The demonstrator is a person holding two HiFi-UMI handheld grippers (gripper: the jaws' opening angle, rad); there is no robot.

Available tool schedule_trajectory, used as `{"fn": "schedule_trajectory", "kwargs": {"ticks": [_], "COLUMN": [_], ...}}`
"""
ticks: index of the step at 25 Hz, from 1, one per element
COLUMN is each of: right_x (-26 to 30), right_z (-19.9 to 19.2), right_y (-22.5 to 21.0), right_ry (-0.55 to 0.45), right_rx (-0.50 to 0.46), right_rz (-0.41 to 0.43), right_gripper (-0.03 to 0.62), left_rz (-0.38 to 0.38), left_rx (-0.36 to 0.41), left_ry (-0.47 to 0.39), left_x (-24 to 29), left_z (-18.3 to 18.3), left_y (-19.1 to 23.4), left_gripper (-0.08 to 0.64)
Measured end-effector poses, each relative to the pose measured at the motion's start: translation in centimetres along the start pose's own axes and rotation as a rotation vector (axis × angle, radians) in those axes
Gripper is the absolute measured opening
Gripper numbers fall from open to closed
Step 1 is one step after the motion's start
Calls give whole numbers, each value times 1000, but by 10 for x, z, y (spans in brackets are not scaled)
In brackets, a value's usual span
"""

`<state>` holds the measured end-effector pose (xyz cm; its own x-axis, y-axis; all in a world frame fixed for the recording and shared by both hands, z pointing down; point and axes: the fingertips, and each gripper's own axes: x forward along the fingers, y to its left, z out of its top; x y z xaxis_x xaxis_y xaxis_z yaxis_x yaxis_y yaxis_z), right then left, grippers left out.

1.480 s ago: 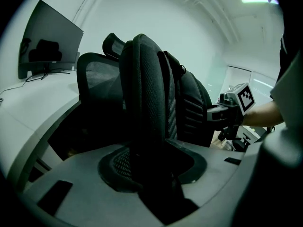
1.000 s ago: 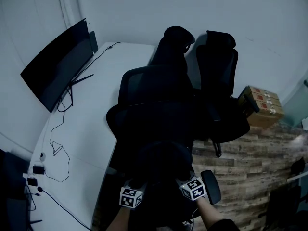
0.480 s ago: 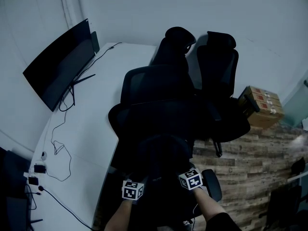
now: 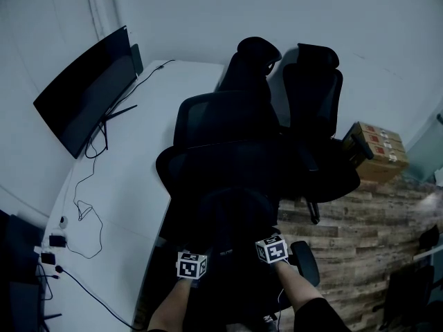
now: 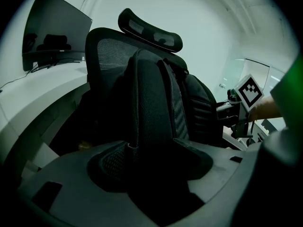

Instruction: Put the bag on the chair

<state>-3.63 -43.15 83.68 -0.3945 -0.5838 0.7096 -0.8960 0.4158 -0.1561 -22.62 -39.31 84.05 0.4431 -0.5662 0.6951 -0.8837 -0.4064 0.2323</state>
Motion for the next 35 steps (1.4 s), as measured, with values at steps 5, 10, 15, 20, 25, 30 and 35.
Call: {"fn": "schedule_trajectory", "kwargs": {"ticks": [5, 10, 15, 20, 25, 30, 35], "right_x": [2, 1, -2, -17, -33, -46, -60], "right_z": [-1, -3, -6, -6, -15, -17, -13], "right_y": [-7, -6, -13, -19, -30, -23, -13], "right_ry": [19, 33, 47, 57, 72, 56, 40], "right_rx": [32, 75, 100, 135, 144, 169, 186], "right_rz": [-10, 17, 1, -19, -46, -32, -7], "right_gripper": [250, 250, 253, 253, 253, 253, 253], "left_rz": [-3, -11, -13, 1, 25, 39, 56], "left_rx": [-13, -33, -40, -43, -49, -42, -52], "left_ry": [17, 31, 46, 60, 64, 81, 65], "left_x": [5, 7, 9, 7, 3, -10, -28], "left_z": [0, 0, -2, -3, -3, -5, -2], "left_y": [1, -2, -4, -6, -8, -13, -20], "left_gripper": [315, 348, 366, 378, 388, 394, 394]}}
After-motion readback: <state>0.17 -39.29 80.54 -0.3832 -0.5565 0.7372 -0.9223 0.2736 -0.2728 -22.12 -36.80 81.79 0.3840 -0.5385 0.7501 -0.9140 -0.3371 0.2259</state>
